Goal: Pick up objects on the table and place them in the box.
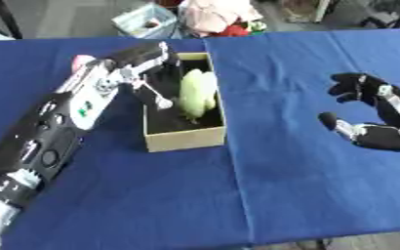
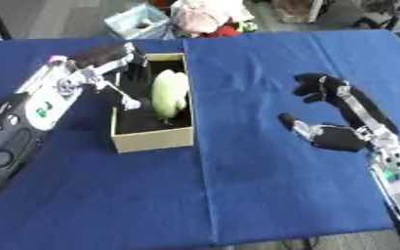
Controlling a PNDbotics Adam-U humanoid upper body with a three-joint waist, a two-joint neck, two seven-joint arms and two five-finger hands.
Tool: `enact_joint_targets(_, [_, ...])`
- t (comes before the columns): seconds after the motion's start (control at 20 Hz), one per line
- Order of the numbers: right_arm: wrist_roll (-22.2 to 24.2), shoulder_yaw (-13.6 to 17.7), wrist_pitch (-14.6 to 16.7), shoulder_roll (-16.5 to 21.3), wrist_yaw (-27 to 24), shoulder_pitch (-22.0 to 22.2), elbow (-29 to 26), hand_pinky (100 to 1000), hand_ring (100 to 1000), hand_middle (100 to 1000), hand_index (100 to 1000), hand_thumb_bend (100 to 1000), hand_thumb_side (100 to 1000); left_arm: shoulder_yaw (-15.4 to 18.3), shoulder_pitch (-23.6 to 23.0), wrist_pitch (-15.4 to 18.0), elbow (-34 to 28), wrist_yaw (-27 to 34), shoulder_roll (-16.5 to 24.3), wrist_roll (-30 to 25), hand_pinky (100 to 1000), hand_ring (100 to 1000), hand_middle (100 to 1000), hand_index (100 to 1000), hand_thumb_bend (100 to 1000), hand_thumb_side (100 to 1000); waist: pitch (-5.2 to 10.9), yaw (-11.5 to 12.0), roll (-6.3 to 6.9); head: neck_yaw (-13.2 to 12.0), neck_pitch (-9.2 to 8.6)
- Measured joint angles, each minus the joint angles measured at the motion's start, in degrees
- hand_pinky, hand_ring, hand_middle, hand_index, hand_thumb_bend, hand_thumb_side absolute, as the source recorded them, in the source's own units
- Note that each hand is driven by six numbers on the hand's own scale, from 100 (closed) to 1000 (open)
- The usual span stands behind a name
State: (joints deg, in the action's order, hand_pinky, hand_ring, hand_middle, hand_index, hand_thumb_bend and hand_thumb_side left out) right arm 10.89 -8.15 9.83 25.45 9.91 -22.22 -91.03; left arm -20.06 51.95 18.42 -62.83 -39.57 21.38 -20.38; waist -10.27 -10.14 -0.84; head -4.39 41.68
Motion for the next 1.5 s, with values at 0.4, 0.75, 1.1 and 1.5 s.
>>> enact_joint_targets(0.4, [-0.08,0.03,-0.03,0.0,0.0,0.03,0.26,733,767,657,860,431,414,3.29,0.1,-3.22,-4.13,4.47,2.69,2.87,583,457,478,636,615,100,0.0,0.65,-0.11,0.27,-0.04])
enact_joint_targets(0.75, [-0.15,0.18,-0.01,0.01,0.0,0.06,0.28,733,767,658,861,431,416,7.59,0.63,-6.6,-4.61,2.42,9.28,7.39,609,515,550,699,676,100,0.01,0.71,0.0,0.85,-0.25])
enact_joint_targets(1.1, [-0.25,0.36,0.04,0.09,0.0,0.07,0.29,733,767,658,861,429,416,11.57,1.64,-6.77,4.94,-10.98,13.51,11.51,619,553,580,715,682,100,-0.02,0.29,0.25,1.44,-0.46])
enact_joint_targets(1.5, [-0.36,0.36,0.04,0.27,0.0,0.07,0.29,733,767,657,861,426,417,14.71,1.97,-5.48,14.79,-22.28,13.97,14.0,628,573,608,742,698,100,-0.42,-0.31,0.44,1.55,-0.49])
